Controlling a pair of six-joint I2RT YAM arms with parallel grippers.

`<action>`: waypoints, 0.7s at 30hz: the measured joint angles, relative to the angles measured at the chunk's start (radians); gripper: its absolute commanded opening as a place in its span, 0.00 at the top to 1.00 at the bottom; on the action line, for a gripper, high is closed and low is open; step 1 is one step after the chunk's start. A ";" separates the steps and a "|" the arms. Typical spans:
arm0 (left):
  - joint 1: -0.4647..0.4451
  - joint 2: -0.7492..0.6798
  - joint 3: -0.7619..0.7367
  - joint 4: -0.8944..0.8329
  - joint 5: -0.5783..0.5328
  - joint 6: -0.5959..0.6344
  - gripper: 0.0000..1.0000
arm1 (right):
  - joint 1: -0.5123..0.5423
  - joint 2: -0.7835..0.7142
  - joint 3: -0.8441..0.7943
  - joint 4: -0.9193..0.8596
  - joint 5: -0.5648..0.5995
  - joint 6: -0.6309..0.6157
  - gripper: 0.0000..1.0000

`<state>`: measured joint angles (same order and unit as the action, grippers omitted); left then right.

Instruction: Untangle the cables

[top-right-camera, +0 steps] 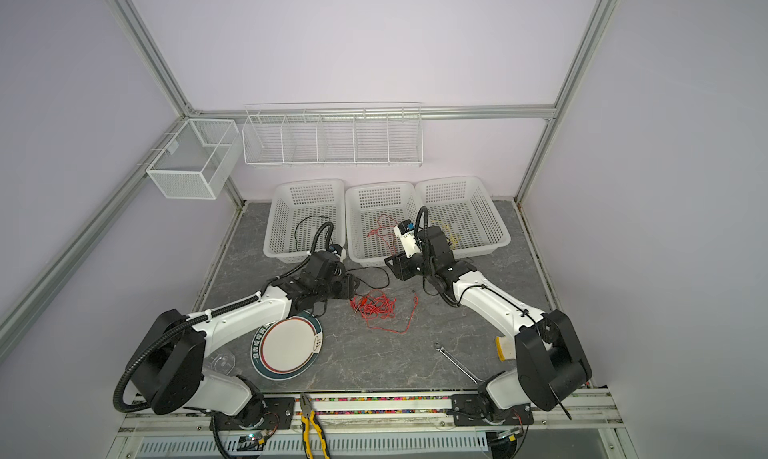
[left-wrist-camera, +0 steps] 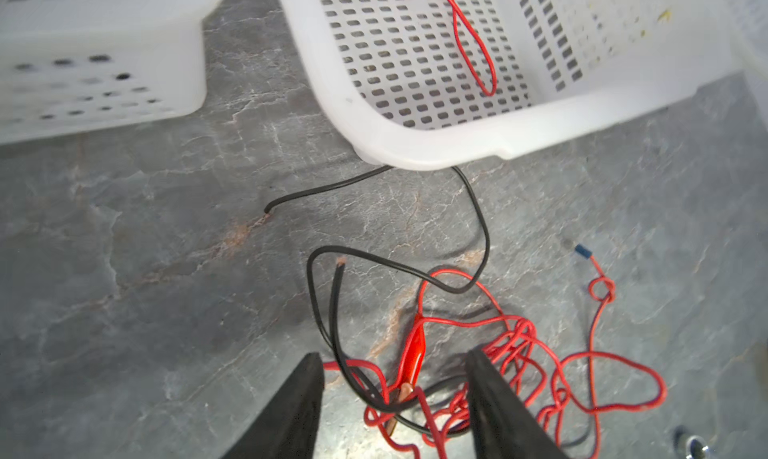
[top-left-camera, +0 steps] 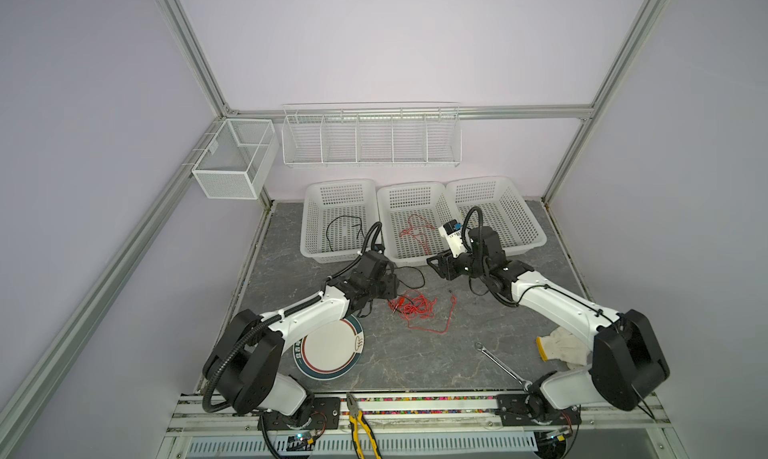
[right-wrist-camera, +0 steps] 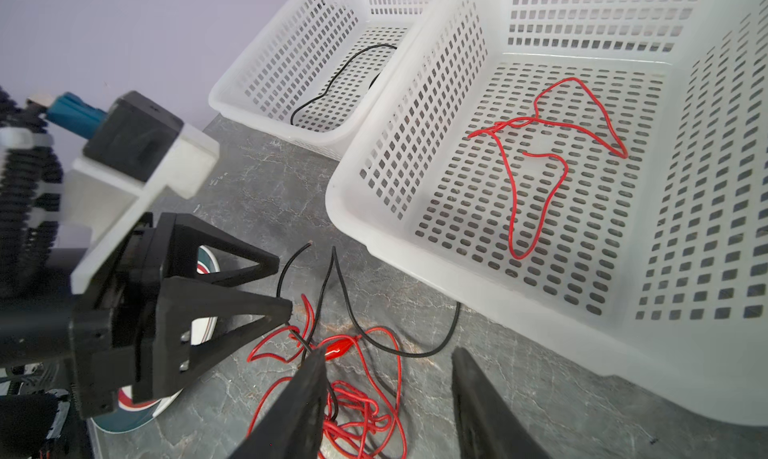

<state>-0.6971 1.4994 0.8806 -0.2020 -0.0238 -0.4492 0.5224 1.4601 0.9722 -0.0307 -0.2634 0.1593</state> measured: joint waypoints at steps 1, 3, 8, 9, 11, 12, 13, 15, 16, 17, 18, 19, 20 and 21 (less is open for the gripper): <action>0.000 0.016 0.010 -0.004 0.003 -0.003 0.64 | 0.002 0.006 0.000 0.002 -0.001 -0.001 0.49; 0.000 0.042 0.024 -0.011 0.004 -0.007 0.72 | 0.006 0.015 0.000 0.002 -0.005 -0.003 0.49; -0.016 0.082 0.040 -0.039 0.002 -0.017 1.00 | 0.016 0.018 0.004 0.007 -0.011 -0.007 0.49; -0.021 0.084 0.044 -0.046 0.001 -0.013 1.00 | 0.016 0.018 0.005 0.007 -0.012 -0.008 0.49; -0.033 0.084 0.056 -0.061 -0.006 -0.006 1.00 | 0.017 0.018 0.006 0.007 -0.015 -0.011 0.49; -0.038 0.083 0.064 -0.066 -0.011 -0.005 1.00 | 0.017 0.019 0.006 0.007 -0.015 -0.011 0.49; -0.043 0.082 0.071 -0.072 -0.019 -0.004 1.00 | 0.017 0.020 0.006 0.007 -0.016 -0.011 0.49; -0.055 0.072 0.084 -0.086 -0.039 0.003 1.00 | 0.018 0.026 0.006 0.010 -0.019 -0.011 0.49; -0.062 0.061 0.088 -0.095 -0.051 0.010 1.00 | 0.019 0.029 0.006 0.013 -0.023 -0.011 0.49; -0.070 0.044 0.090 -0.104 -0.062 0.018 1.00 | 0.021 0.031 0.006 0.015 -0.026 -0.011 0.49; -0.077 0.026 0.091 -0.111 -0.071 0.026 1.00 | 0.022 0.033 0.006 0.016 -0.029 -0.011 0.49; -0.085 0.001 0.091 -0.118 -0.080 0.035 1.00 | 0.023 0.034 0.006 0.019 -0.033 -0.011 0.49; -0.092 -0.024 0.091 -0.122 -0.085 0.042 1.00 | 0.025 0.035 0.006 0.023 -0.037 -0.011 0.49; -0.097 -0.050 0.091 -0.122 -0.087 0.048 1.00 | 0.026 0.037 0.006 0.026 -0.041 -0.011 0.49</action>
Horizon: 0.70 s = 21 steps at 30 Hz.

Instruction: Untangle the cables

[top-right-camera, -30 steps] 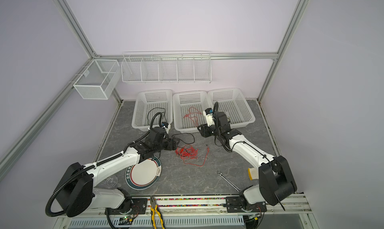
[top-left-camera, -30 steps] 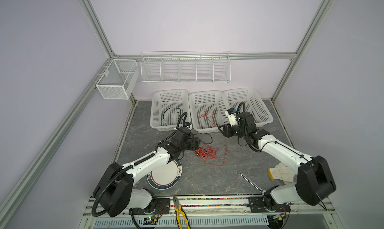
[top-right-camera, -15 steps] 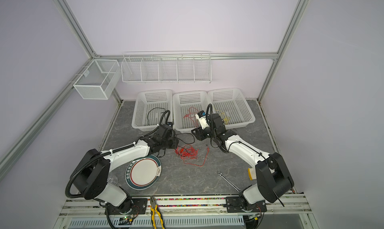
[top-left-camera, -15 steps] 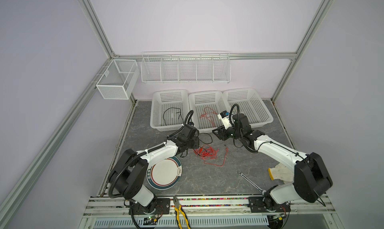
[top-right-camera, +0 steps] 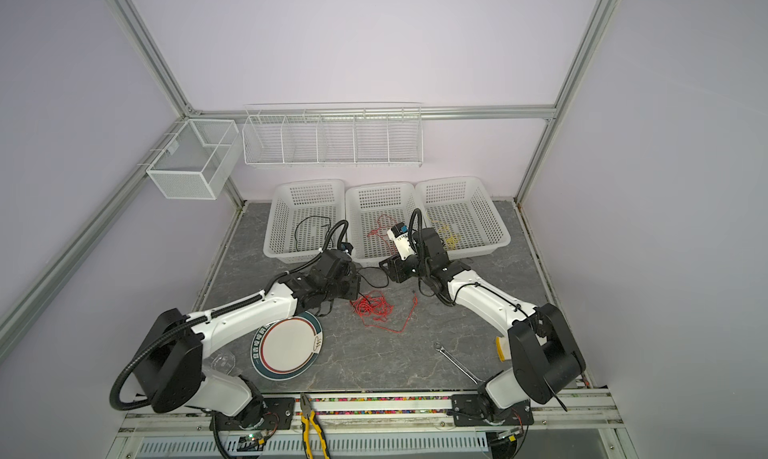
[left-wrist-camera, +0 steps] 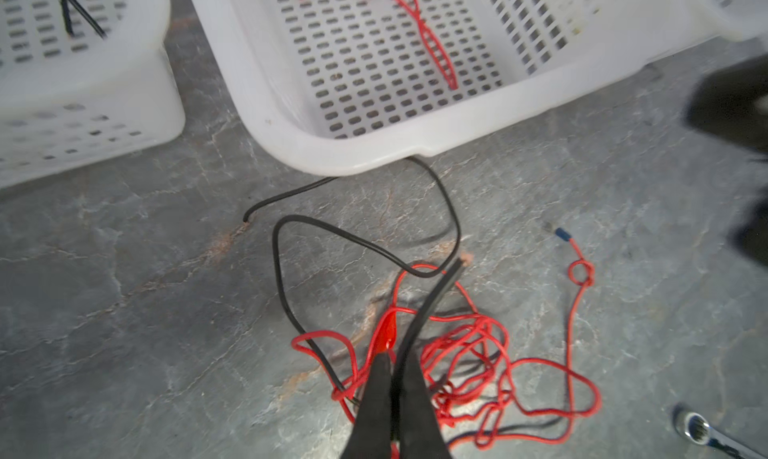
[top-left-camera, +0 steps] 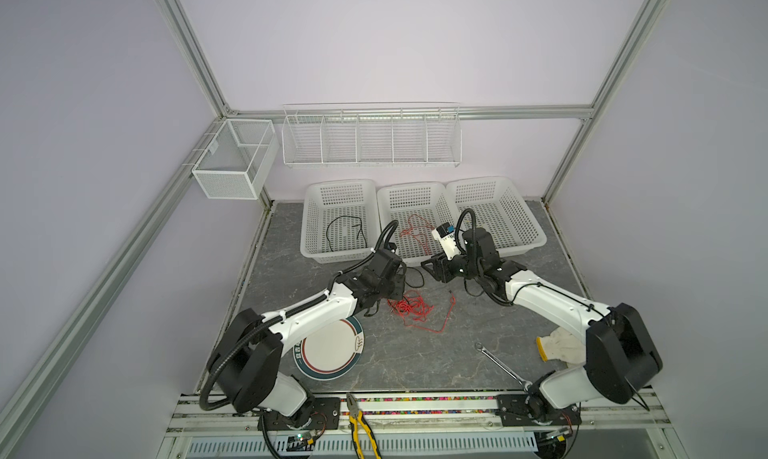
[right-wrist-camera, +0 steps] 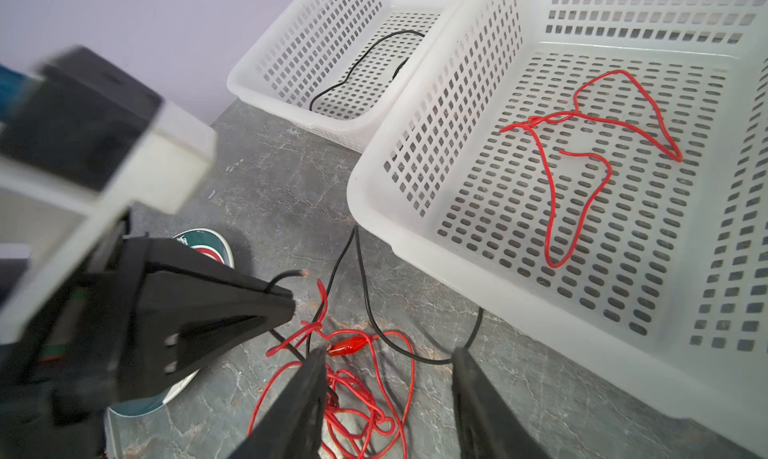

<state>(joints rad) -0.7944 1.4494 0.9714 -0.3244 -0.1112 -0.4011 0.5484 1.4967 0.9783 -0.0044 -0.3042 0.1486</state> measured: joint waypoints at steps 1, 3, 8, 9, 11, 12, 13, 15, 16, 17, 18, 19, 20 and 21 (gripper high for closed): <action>-0.005 -0.031 0.000 0.002 0.000 0.010 1.00 | 0.002 0.002 0.000 0.003 -0.004 0.000 0.49; -0.010 -0.089 0.000 0.014 0.005 0.022 1.00 | 0.003 0.002 0.000 0.006 -0.013 0.000 0.49; -0.011 -0.224 -0.040 0.131 0.059 0.047 1.00 | 0.014 0.002 0.000 0.021 -0.064 -0.011 0.48; -0.011 -0.237 -0.050 0.151 0.075 0.048 1.00 | 0.019 0.002 0.000 0.023 -0.071 -0.013 0.48; -0.011 -0.248 -0.066 0.193 0.119 0.051 1.00 | 0.032 0.006 0.002 0.025 -0.086 -0.018 0.47; -0.011 -0.247 -0.071 0.209 0.143 0.055 1.00 | 0.038 0.010 0.004 0.025 -0.090 -0.019 0.47; -0.011 -0.245 -0.076 0.223 0.163 0.055 1.00 | 0.044 0.017 0.007 0.026 -0.095 -0.020 0.47; -0.011 -0.241 -0.080 0.240 0.203 0.058 1.00 | 0.054 0.035 0.015 0.026 -0.103 -0.022 0.47; -0.011 -0.238 -0.080 0.251 0.224 0.058 1.00 | 0.058 0.044 0.019 0.026 -0.105 -0.023 0.47; -0.011 -0.237 -0.080 0.262 0.241 0.058 1.00 | 0.063 0.053 0.023 0.026 -0.105 -0.023 0.47; -0.011 -0.237 -0.082 0.272 0.255 0.059 1.00 | 0.067 0.058 0.024 0.026 -0.105 -0.024 0.47; -0.011 -0.238 -0.084 0.283 0.269 0.059 1.00 | 0.070 0.061 0.024 0.026 -0.103 -0.026 0.46; -0.011 -0.238 -0.086 0.295 0.278 0.059 1.00 | 0.073 0.063 0.024 0.025 -0.095 -0.028 0.46; -0.011 -0.238 -0.089 0.303 0.286 0.059 1.00 | 0.076 0.063 0.024 0.024 -0.085 -0.030 0.46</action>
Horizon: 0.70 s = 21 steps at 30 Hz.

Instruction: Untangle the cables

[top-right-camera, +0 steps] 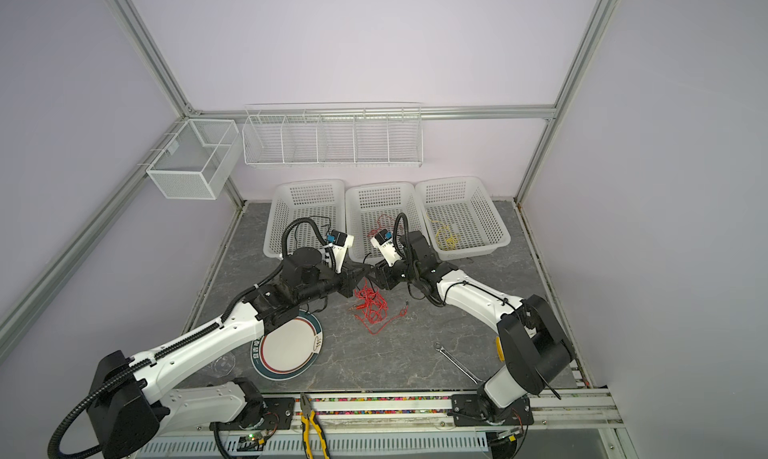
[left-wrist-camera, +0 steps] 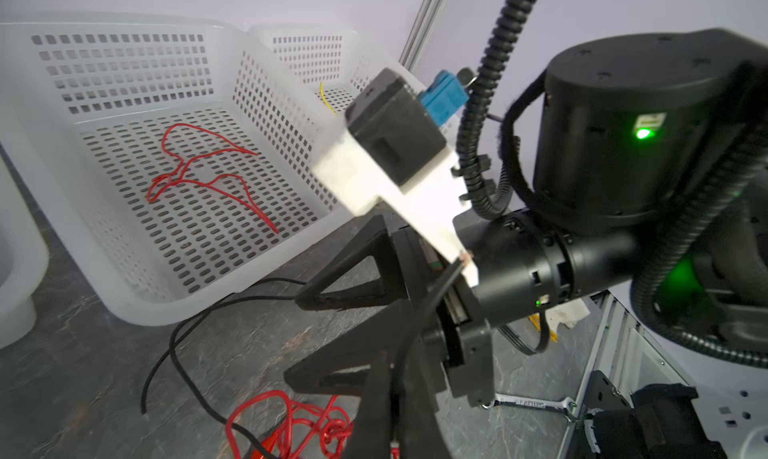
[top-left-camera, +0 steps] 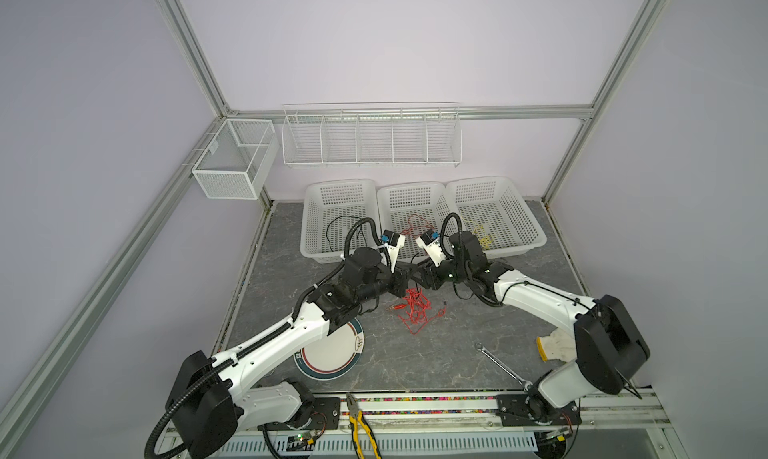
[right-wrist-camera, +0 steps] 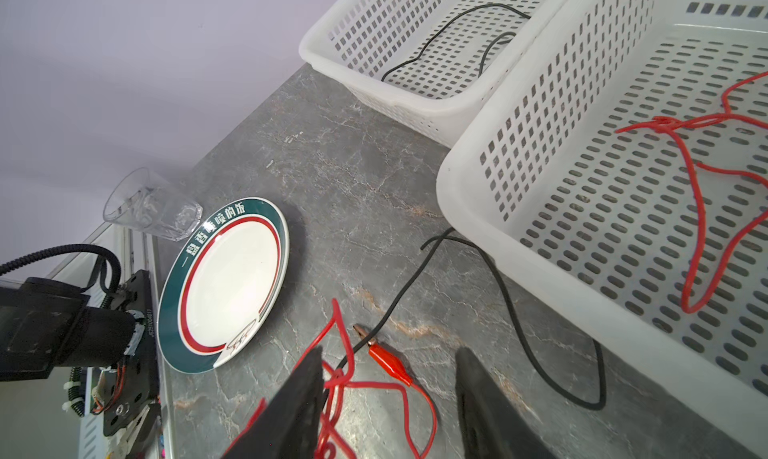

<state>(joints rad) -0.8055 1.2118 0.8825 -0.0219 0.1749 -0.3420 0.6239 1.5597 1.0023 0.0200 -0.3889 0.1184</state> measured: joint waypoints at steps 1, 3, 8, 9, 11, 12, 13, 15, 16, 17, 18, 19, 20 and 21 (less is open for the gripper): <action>0.000 0.000 -0.002 0.006 0.006 0.003 1.00 | 0.001 0.000 0.000 0.000 0.016 0.000 0.46; 0.000 0.000 -0.006 0.010 0.007 0.003 1.00 | 0.003 0.000 0.002 -0.006 0.068 0.000 0.46; 0.000 -0.009 -0.009 0.010 0.001 0.006 1.00 | 0.003 0.010 0.006 -0.025 0.178 0.000 0.46; 0.000 -0.012 -0.012 0.010 -0.003 0.006 1.00 | 0.003 0.014 0.006 -0.029 0.187 0.000 0.46; 0.000 -0.017 -0.019 0.006 -0.016 0.006 1.00 | 0.003 0.023 0.006 -0.039 0.193 0.000 0.46; 0.000 -0.017 -0.022 0.005 -0.023 0.006 1.00 | 0.003 0.026 0.006 -0.043 0.194 0.000 0.46; 0.000 -0.017 -0.022 -0.002 -0.033 0.006 1.00 | 0.003 0.027 0.006 -0.048 0.194 0.000 0.46; 0.000 -0.017 -0.022 -0.013 -0.059 0.006 1.00 | 0.003 0.027 0.005 -0.053 0.194 0.000 0.47; 0.000 -0.017 -0.022 -0.018 -0.075 0.006 1.00 | 0.003 0.026 0.005 -0.053 0.193 0.000 0.47; 0.000 -0.017 -0.022 -0.025 -0.091 0.005 1.00 | 0.003 0.023 0.003 -0.052 0.188 -0.002 0.47; 0.000 -0.017 -0.022 -0.031 -0.102 0.005 1.00 | 0.003 0.018 0.000 -0.053 0.183 -0.005 0.47; 0.000 -0.016 -0.022 -0.037 -0.117 0.005 1.00 | 0.003 0.010 -0.003 -0.053 0.174 -0.008 0.48; 0.000 -0.015 -0.022 -0.042 -0.126 0.005 1.00 | 0.003 0.001 -0.006 -0.053 0.158 -0.013 0.48; 0.000 -0.013 -0.022 -0.045 -0.135 0.004 1.00 | 0.003 -0.010 -0.010 -0.053 0.140 -0.016 0.49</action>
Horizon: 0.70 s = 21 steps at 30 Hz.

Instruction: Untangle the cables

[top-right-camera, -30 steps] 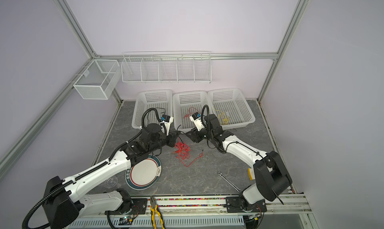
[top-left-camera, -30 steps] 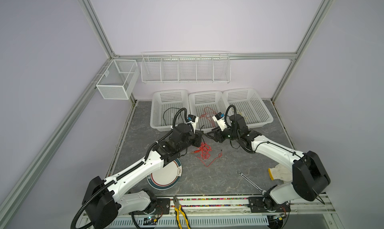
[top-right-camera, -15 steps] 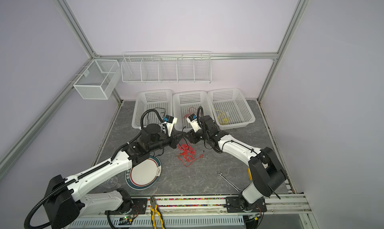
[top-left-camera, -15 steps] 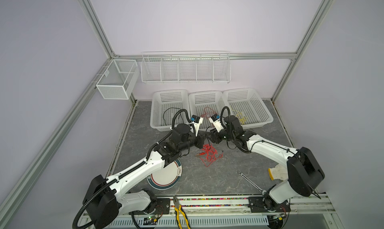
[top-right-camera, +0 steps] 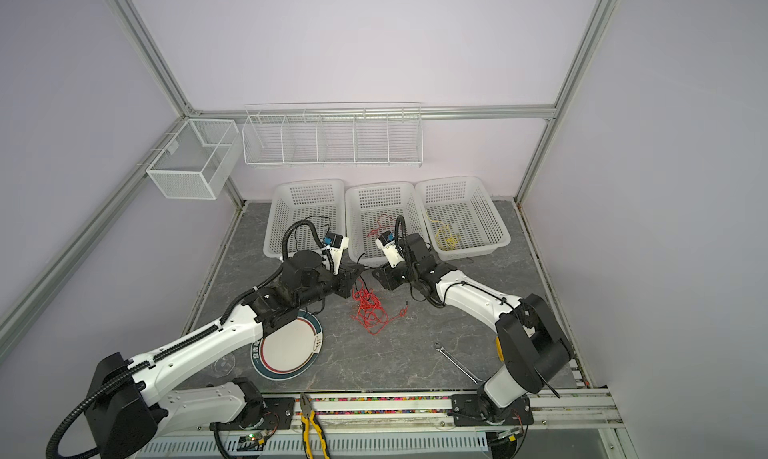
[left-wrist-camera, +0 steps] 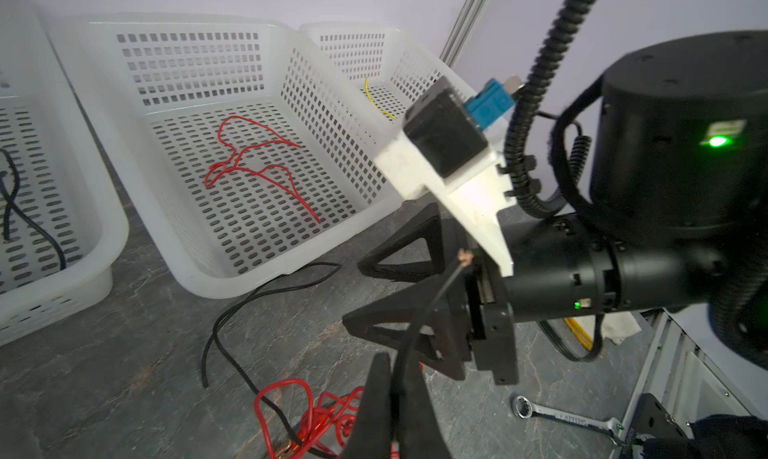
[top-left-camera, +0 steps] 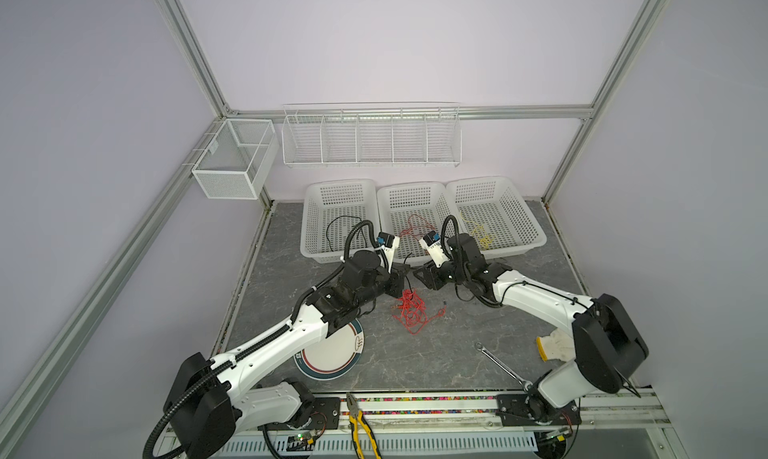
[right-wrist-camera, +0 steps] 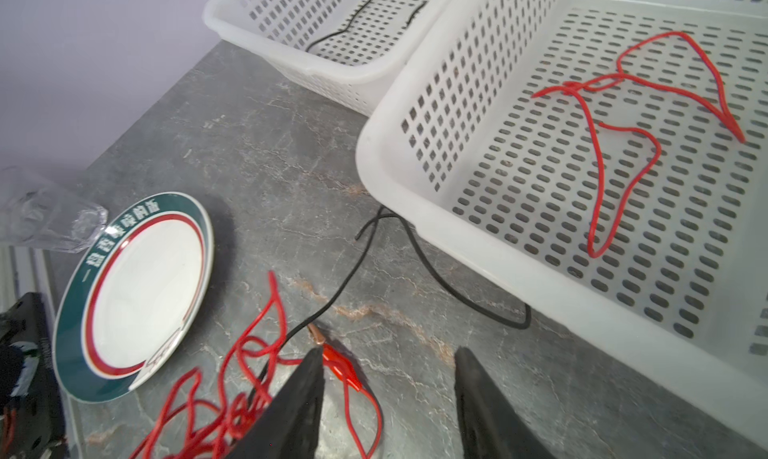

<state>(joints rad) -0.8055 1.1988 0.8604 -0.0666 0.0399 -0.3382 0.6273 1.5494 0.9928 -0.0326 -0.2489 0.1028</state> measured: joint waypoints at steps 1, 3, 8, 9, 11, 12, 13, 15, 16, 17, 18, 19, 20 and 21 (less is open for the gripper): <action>0.000 0.002 0.000 -0.004 -0.010 -0.001 1.00 | 0.000 -0.013 -0.003 0.000 -0.021 -0.003 0.49; 0.000 0.008 0.000 -0.011 -0.027 -0.002 1.00 | 0.002 -0.043 -0.008 0.001 -0.067 -0.008 0.49; 0.000 0.033 0.000 -0.018 -0.063 -0.006 1.00 | 0.025 -0.106 -0.010 0.002 -0.180 -0.031 0.50; 0.000 0.037 0.000 -0.016 -0.067 -0.007 1.00 | 0.032 -0.110 -0.010 0.001 -0.197 -0.037 0.50; 0.000 0.043 0.000 -0.011 -0.070 -0.008 1.00 | 0.051 -0.111 -0.010 -0.003 -0.224 -0.051 0.50; 0.000 0.043 0.000 -0.008 -0.069 -0.008 1.00 | 0.060 -0.109 -0.009 -0.008 -0.229 -0.056 0.50; 0.000 0.043 0.000 -0.006 -0.069 -0.008 1.00 | 0.071 -0.105 -0.008 -0.011 -0.235 -0.060 0.50; 0.000 0.043 0.000 0.002 -0.069 -0.008 1.00 | 0.085 -0.090 -0.001 -0.015 -0.239 -0.066 0.51; 0.000 0.043 0.000 0.006 -0.068 -0.008 1.00 | 0.092 -0.080 0.003 -0.015 -0.239 -0.067 0.55; 0.000 0.043 0.000 0.010 -0.066 -0.008 1.00 | 0.096 -0.072 0.005 -0.014 -0.238 -0.068 0.58; 0.000 0.043 0.000 0.011 -0.066 -0.008 1.00 | 0.099 -0.066 0.005 -0.014 -0.237 -0.065 0.61; 0.000 0.043 0.000 0.013 -0.065 -0.008 1.00 | 0.101 -0.061 0.006 -0.012 -0.234 -0.064 0.64; 0.000 0.043 0.000 0.016 -0.064 -0.008 1.00 | 0.101 -0.058 0.006 -0.008 -0.229 -0.064 0.68; 0.000 0.041 0.000 0.018 -0.062 -0.008 1.00 | 0.101 -0.056 0.006 -0.006 -0.223 -0.060 0.71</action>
<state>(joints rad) -0.8055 1.2400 0.8604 -0.0490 -0.0219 -0.3462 0.7284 1.4937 0.9985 -0.0383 -0.4721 0.0425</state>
